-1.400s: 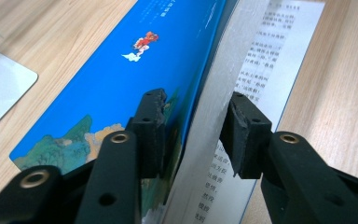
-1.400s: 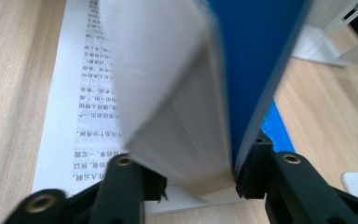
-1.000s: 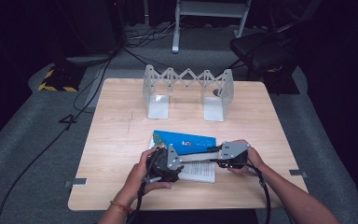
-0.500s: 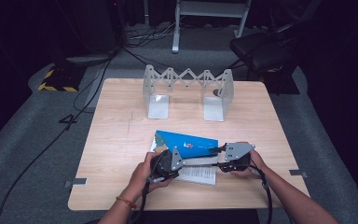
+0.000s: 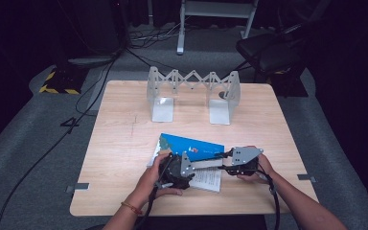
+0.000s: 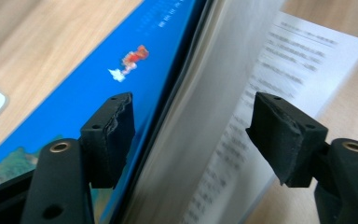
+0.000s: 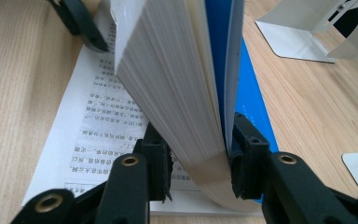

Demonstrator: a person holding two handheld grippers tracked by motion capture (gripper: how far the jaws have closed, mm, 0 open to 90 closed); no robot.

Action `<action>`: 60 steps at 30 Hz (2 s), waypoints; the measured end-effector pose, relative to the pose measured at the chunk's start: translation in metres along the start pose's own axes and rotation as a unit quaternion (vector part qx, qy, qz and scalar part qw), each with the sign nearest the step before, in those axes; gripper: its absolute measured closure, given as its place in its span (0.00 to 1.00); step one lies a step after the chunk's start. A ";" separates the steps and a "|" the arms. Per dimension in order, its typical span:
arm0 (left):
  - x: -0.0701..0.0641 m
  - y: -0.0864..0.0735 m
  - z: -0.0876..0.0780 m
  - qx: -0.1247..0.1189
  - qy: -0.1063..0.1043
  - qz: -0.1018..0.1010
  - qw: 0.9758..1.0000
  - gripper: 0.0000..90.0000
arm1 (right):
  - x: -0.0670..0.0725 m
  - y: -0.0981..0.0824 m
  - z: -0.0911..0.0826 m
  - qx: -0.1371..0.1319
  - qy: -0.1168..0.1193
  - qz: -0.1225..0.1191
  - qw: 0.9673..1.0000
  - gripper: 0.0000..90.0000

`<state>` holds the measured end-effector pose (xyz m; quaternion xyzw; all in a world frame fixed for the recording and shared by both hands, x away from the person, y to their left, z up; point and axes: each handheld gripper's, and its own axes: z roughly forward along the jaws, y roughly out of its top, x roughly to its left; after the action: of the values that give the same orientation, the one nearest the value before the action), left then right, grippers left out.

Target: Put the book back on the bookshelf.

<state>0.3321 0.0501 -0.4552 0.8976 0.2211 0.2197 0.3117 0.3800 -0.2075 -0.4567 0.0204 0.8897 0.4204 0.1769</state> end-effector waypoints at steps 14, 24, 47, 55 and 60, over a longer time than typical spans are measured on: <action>0.014 -0.012 -0.004 -0.049 -0.014 -0.022 0.998 0.69 | -0.008 0.002 -0.010 -0.030 -0.029 0.045 0.998 0.42; 0.038 -0.025 -0.022 -0.129 -0.043 -0.076 0.988 0.72 | -0.045 -0.037 -0.030 -0.037 -0.096 0.136 0.985 0.38; 0.059 -0.037 -0.041 -0.221 -0.088 -0.149 0.960 0.74 | -0.049 -0.025 -0.004 -0.105 -0.036 0.187 0.976 0.47; 0.046 -0.021 -0.039 -0.243 -0.106 -0.131 0.955 0.77 | -0.053 -0.003 -0.027 -0.133 -0.057 0.169 0.975 0.47; 0.048 -0.026 -0.043 -0.251 -0.105 -0.140 0.952 0.76 | -0.055 0.007 -0.026 -0.134 -0.065 0.165 0.975 0.47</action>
<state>0.3411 0.1141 -0.4292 0.7683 0.2486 0.1270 0.5760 0.4217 -0.2326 -0.4203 0.1706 0.7964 0.5567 0.1636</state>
